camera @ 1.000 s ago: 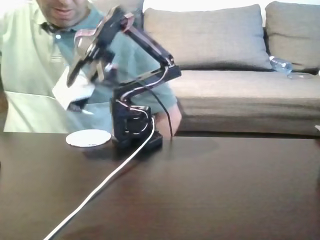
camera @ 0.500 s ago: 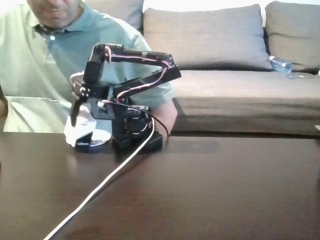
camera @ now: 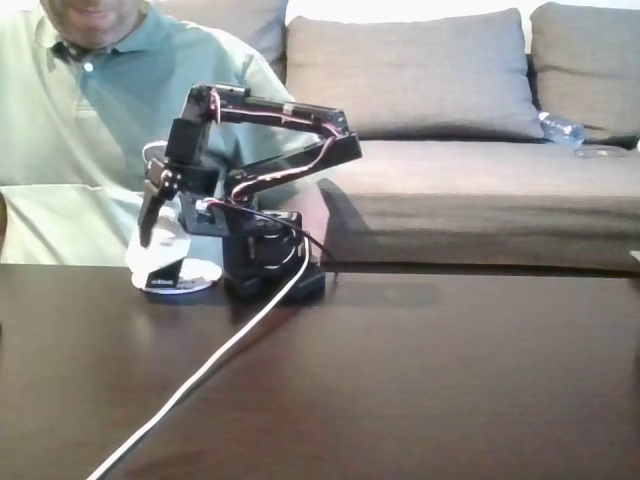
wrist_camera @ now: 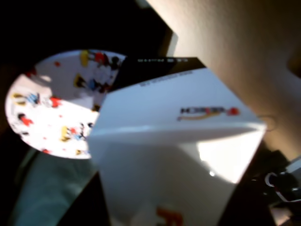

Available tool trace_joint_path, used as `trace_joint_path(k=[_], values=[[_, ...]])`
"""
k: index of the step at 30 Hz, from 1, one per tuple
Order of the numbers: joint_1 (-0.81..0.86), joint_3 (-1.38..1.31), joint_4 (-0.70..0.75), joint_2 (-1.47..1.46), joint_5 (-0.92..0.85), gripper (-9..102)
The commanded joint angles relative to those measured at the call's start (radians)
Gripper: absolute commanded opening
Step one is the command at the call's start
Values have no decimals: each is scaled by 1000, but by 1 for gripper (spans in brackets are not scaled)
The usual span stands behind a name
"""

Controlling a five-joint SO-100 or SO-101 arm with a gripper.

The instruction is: Grasp a servo box and put it on the zirlivani.

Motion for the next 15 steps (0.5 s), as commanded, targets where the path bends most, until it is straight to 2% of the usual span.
trace_joint_path(k=[1,13,15], values=[[34,12,32,-6,-89,11],[34,15,31,-5,-114,11],[-9,35,23,2,-100,15]])
